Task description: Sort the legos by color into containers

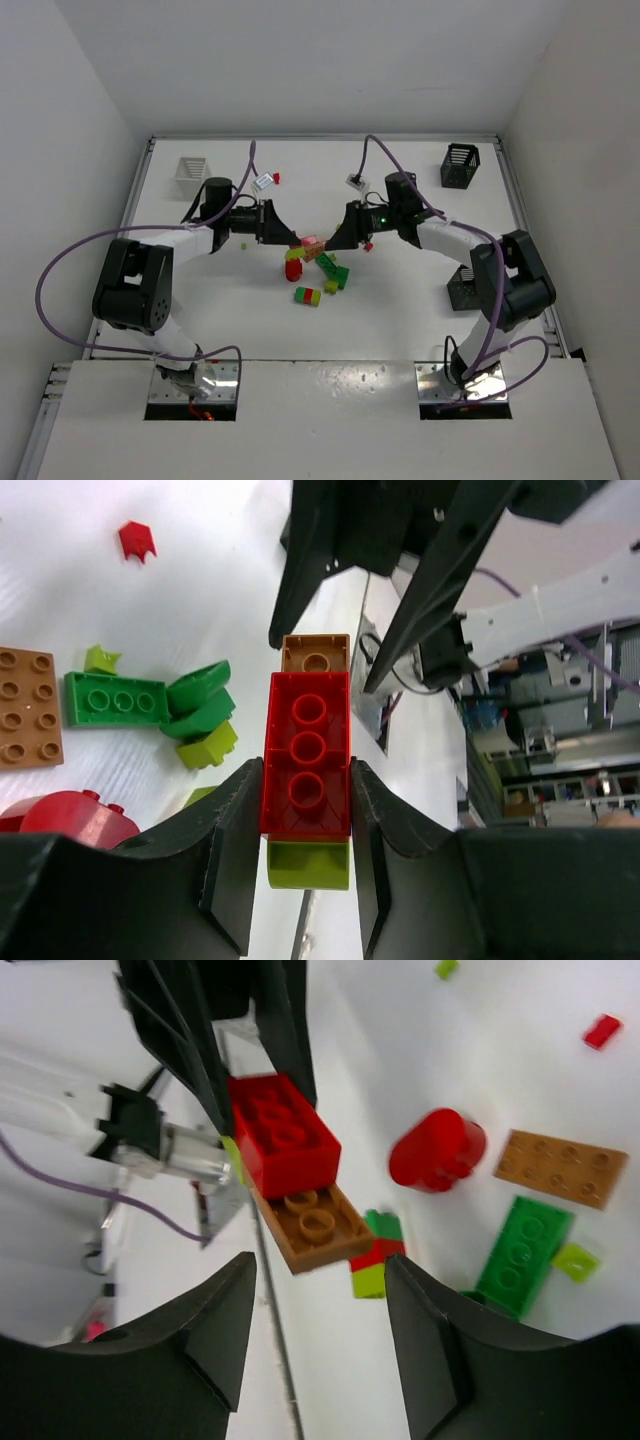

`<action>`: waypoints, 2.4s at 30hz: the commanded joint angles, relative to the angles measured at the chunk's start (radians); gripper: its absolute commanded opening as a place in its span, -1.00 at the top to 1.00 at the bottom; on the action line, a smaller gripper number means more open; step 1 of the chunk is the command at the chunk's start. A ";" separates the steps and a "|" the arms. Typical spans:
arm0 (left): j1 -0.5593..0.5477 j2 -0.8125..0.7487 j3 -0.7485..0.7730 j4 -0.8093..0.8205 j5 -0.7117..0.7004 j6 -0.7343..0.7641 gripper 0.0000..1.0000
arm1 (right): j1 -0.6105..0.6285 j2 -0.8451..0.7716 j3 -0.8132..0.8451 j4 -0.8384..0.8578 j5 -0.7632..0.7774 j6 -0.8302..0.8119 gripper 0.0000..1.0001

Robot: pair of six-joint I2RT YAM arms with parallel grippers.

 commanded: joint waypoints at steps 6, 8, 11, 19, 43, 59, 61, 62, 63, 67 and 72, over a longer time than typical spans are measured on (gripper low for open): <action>-0.010 -0.031 0.045 -0.105 0.095 0.147 1.00 | -0.008 0.091 0.118 0.182 -0.238 0.164 -0.20; -0.010 -0.031 0.045 -0.114 0.095 0.156 1.00 | 0.001 0.112 0.144 0.150 -0.247 0.139 -0.20; -0.010 -0.021 0.054 -0.114 0.095 0.156 1.00 | 0.011 0.131 0.166 0.093 -0.287 0.083 -0.20; -0.029 -0.002 0.074 -0.114 0.095 0.165 1.00 | 0.031 0.185 0.259 -0.268 -0.332 -0.173 -0.29; -0.020 0.074 0.094 0.000 -0.089 0.064 1.00 | 0.050 0.280 0.367 -0.878 -0.149 -0.786 0.84; -0.070 0.090 0.062 -0.038 -0.417 -0.089 1.00 | 0.048 0.135 0.220 -0.435 0.288 -0.496 0.08; -0.082 0.081 0.053 -0.038 -0.434 -0.108 1.00 | 0.048 0.089 0.210 -0.398 0.288 -0.472 0.05; -0.082 0.081 0.043 -0.015 -0.423 -0.123 1.00 | 0.048 0.072 0.195 -0.380 0.270 -0.444 0.03; -0.082 0.081 0.034 0.055 -0.402 -0.173 1.00 | 0.048 0.052 0.171 -0.329 0.215 -0.423 0.03; -0.082 0.071 -0.053 0.347 -0.265 -0.350 1.00 | 0.057 0.007 0.147 -0.216 0.006 -0.279 -0.11; -0.092 0.033 -0.090 0.563 -0.245 -0.494 1.00 | 0.057 0.045 0.045 0.127 -0.103 0.150 -0.13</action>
